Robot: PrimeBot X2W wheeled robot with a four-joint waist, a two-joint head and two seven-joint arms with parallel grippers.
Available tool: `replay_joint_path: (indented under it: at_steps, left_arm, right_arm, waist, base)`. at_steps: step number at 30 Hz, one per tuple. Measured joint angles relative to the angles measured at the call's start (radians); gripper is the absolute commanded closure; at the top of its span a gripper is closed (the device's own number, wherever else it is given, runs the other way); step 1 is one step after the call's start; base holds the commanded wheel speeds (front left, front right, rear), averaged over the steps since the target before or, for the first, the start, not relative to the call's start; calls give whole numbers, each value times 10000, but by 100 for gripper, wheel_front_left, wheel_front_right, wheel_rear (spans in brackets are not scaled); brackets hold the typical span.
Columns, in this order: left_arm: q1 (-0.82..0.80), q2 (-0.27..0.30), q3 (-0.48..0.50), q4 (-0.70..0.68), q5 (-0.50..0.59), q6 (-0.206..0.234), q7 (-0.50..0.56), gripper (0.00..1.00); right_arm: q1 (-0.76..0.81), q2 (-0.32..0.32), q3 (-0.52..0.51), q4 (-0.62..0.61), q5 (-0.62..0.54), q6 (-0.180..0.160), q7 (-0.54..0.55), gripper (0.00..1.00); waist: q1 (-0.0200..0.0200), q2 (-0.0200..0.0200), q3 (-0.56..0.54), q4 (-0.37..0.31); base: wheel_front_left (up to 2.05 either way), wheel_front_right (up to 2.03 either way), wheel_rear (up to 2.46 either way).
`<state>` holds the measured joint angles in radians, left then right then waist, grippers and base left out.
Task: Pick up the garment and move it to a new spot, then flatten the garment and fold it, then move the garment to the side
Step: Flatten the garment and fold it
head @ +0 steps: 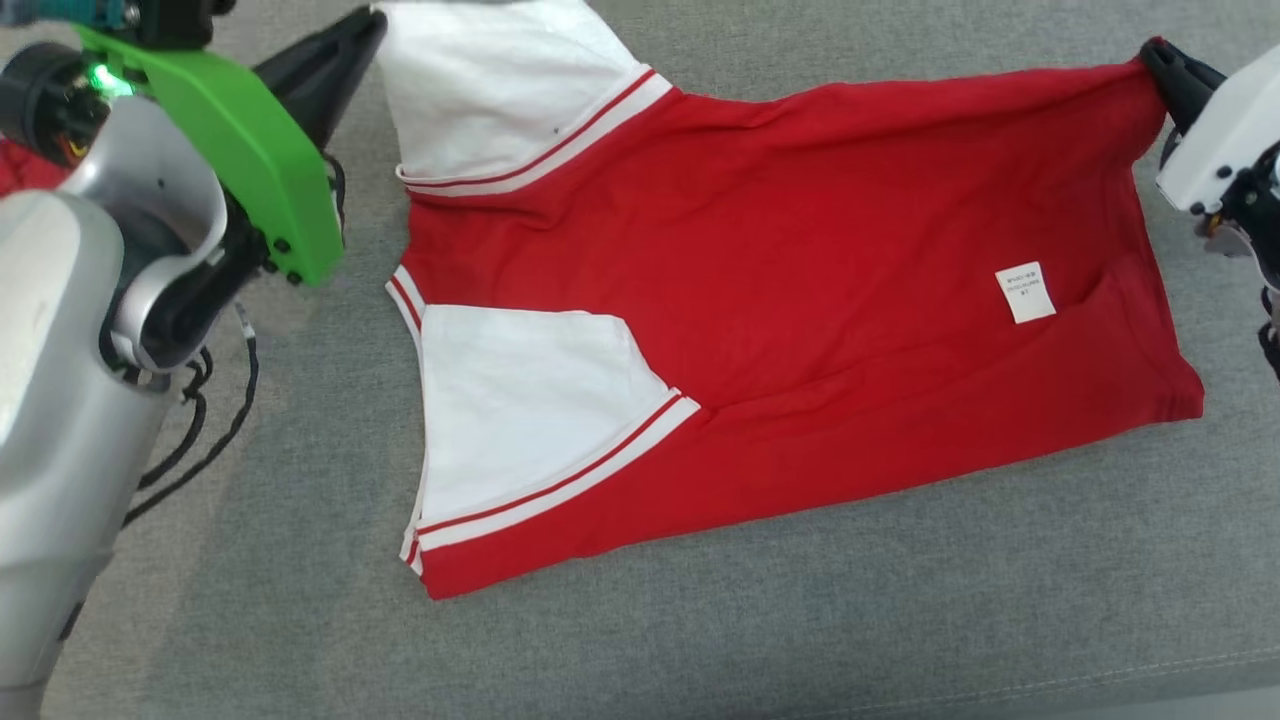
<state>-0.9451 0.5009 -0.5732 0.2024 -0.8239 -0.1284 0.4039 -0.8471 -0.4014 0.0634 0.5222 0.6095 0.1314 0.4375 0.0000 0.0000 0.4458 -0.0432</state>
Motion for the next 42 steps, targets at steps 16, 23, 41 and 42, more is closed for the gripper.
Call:
replay_joint_path:
  at_steps: [16, 23, 41, 42]
  left_arm:
    - [3581, 1074, 470, -3739, -1070, 1312, 2, 100]
    - [5310, 1225, 619, -4809, -1298, 1793, -617, 100]
    - [7282, 993, -86, -4773, -765, 2332, -1666, 100]
    - [7327, 966, -151, -4669, -669, 2343, -1680, 100]
  right_arm:
    - [2421, -830, -470, -1409, 569, -2, -316, 100]
    - [3475, -888, -495, -1967, 577, -2, -431, 100]
    - [4768, -748, -685, -1664, 625, 0, -533, 100]
    - [4774, -744, -663, -1605, 623, 0, -535, 100]
  waist:
    - [0, 0, -604, 525]
    - [0, 0, -846, 516]
    - [0, 0, -903, 650]
    - [0, 0, -906, 654]
  base:
    - [0, 0, 0]
    - [0, 0, 0]
    - [0, 0, 0]
    - [0, 0, 0]
